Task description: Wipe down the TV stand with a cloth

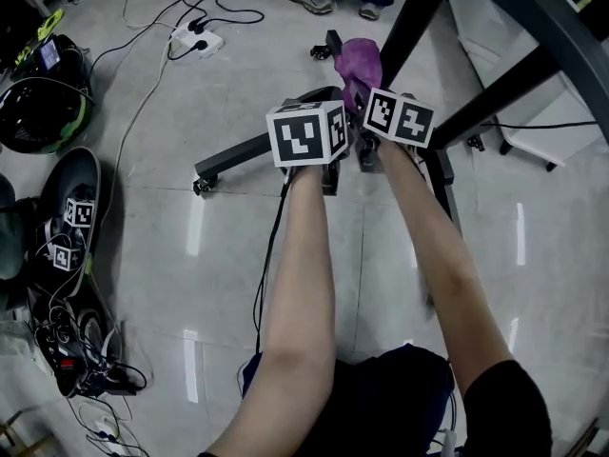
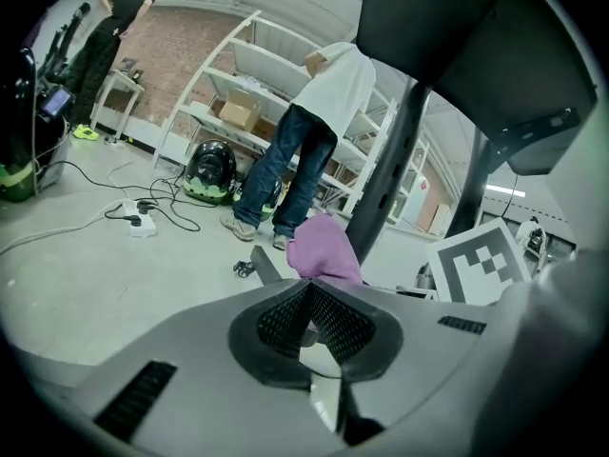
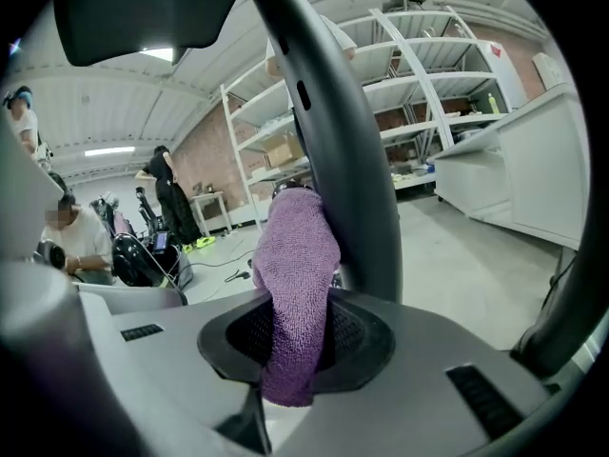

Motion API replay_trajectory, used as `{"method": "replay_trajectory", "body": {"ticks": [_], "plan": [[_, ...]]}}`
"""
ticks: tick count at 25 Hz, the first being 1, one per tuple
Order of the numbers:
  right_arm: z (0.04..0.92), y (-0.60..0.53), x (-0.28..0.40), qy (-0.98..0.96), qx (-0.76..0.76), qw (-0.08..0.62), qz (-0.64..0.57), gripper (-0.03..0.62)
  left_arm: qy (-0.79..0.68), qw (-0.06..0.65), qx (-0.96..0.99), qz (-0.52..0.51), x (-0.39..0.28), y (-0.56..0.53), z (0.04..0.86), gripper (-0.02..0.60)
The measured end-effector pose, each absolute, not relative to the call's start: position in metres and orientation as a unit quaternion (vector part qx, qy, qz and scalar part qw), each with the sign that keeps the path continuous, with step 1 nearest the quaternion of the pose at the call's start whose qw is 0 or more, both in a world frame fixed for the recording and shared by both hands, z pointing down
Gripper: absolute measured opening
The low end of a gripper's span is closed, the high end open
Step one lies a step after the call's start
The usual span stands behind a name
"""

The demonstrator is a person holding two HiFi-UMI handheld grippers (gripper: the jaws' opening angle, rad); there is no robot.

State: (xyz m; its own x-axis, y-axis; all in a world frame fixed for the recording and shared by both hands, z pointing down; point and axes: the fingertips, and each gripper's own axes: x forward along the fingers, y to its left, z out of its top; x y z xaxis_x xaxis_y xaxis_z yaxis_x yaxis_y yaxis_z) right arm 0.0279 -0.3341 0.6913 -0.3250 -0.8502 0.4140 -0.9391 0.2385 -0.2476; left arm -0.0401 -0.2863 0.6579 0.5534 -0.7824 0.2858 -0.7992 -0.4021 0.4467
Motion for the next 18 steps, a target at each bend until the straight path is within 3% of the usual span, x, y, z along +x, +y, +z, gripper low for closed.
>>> {"method": "replay_trajectory", "body": {"ticks": [10,18], "plan": [[0.739,-0.329,0.035,-0.765,0.58,0.128,0.248,0.089,-0.448,0.298,0.84,0.074,-0.033,-0.273,0.701,0.005],[0.769,-0.321,0.032,-0.759,0.576,0.144,0.268,0.089,-0.449,0.294,0.843,0.033,-0.028,-0.271,0.714,0.005]]}}
